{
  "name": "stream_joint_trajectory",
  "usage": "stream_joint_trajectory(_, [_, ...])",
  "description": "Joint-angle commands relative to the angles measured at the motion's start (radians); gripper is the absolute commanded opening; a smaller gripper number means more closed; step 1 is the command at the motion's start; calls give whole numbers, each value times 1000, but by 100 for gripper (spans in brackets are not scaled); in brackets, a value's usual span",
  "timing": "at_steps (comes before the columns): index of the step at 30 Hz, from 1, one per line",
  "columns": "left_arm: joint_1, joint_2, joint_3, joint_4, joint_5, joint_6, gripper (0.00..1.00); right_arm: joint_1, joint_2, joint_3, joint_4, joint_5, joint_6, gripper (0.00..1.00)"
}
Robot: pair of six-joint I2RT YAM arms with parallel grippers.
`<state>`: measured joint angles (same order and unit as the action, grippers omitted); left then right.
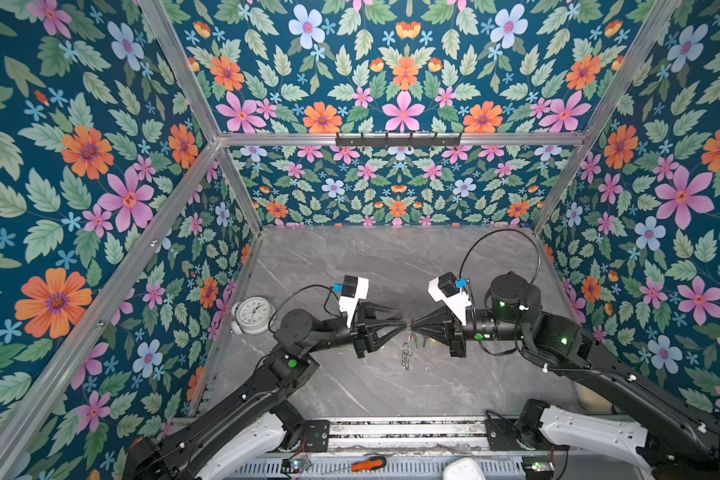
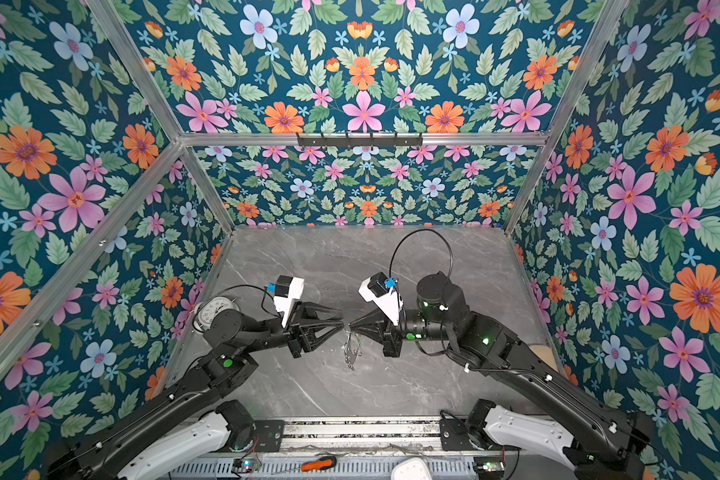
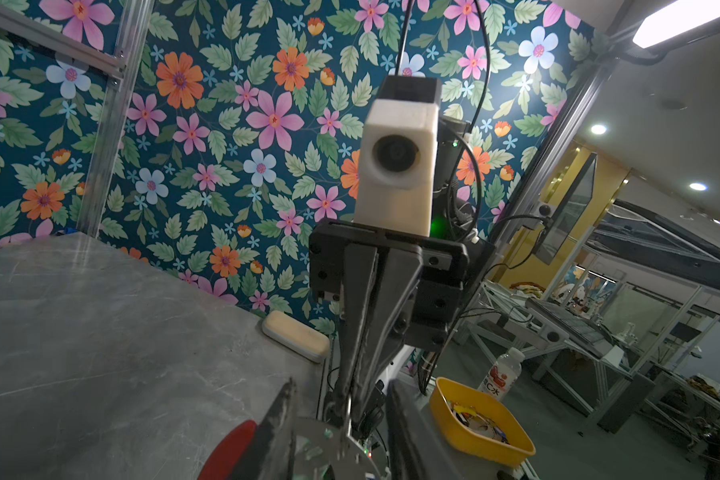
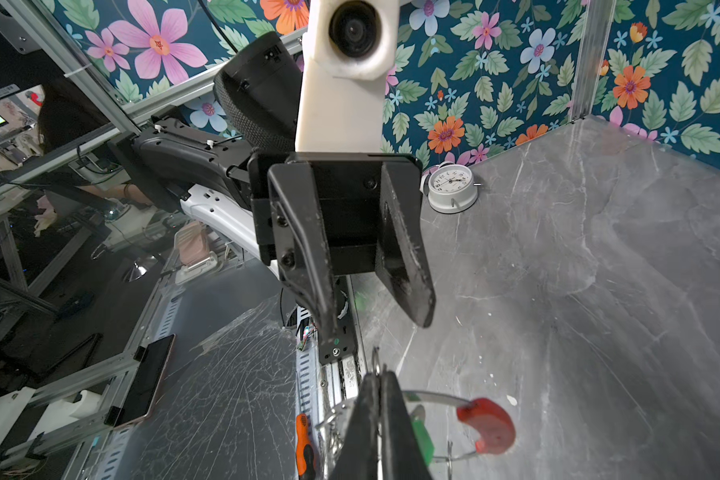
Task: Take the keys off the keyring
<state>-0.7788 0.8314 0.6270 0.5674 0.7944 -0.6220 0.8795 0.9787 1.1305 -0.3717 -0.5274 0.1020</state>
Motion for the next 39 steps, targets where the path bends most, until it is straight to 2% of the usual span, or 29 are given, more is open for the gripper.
stream_joint_trajectory(1, [1,21,39,-121,63,48,38,-2,-2,11,-9,9,-19,0])
stream_joint_trajectory(4, [1,42,67,-157,87,57,34,-1,-3,17,-13,10,-20,0])
stream_joint_trajectory(7, [1,47,77,-162,113,57,24,-2,0,20,-20,21,-24,0])
stream_joint_trajectory(11, [1,51,86,-170,135,59,17,-1,8,24,-25,37,-31,0])
stream_joint_trajectory(16, [0,43,89,-179,138,68,12,-3,23,32,-35,61,-39,0])
stream_joint_trajectory(20, [0,33,83,-178,130,91,0,-2,30,38,-26,60,-33,0])
stream_joint_trajectory(24, [0,-7,50,-132,71,109,0,-2,34,39,7,49,-19,0])
stream_joint_trajectory(28, [1,-37,12,-67,38,111,0,-2,-5,0,91,44,-3,35])
stream_joint_trajectory(29, [0,-41,7,-60,34,111,0,-2,-17,-13,110,44,-3,40])
stream_joint_trajectory(33, [1,-53,-18,-10,30,101,0,-3,-76,-109,225,54,9,50])
stream_joint_trajectory(39, [1,-67,-38,28,28,94,0,-3,-133,-239,348,35,55,57])
